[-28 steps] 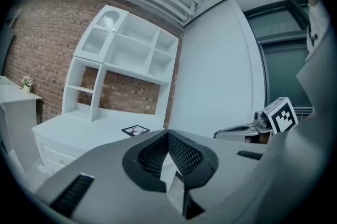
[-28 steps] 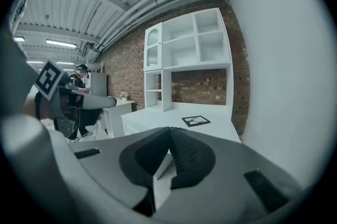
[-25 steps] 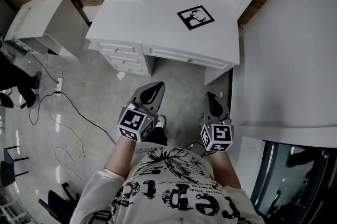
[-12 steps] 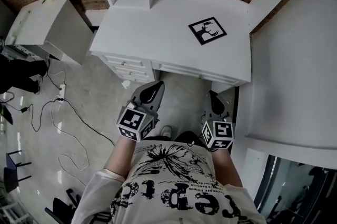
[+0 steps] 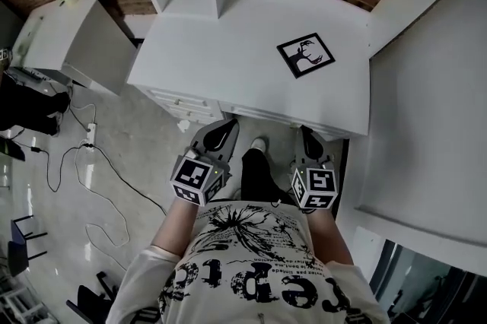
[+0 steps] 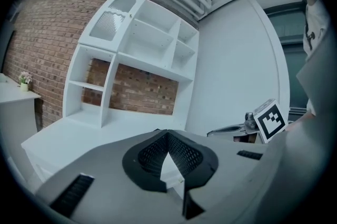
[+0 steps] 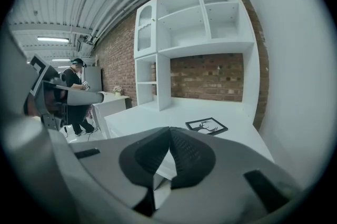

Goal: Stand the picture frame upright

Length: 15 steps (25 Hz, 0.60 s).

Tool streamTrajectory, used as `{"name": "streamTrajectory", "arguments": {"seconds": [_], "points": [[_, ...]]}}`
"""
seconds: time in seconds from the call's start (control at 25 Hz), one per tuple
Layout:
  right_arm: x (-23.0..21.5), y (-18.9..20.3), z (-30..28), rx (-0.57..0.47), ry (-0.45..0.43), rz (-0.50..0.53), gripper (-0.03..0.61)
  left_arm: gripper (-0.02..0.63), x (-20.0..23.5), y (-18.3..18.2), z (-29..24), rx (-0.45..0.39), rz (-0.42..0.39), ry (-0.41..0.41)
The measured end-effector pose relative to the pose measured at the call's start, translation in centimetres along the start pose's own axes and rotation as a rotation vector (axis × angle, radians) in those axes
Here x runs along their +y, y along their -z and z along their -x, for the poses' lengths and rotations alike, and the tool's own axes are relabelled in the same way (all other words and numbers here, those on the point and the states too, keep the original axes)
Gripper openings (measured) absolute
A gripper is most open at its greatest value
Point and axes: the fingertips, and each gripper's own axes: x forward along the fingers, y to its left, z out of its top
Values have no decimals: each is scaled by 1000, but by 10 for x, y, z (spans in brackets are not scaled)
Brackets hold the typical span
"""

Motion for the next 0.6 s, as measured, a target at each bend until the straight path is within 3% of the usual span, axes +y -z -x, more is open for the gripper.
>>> {"name": "streamTrajectory", "arguments": {"seconds": [0.6], "points": [[-78,-57,-159,25,-83,11,2,12,88,-38,-147,36,21,-74]]}}
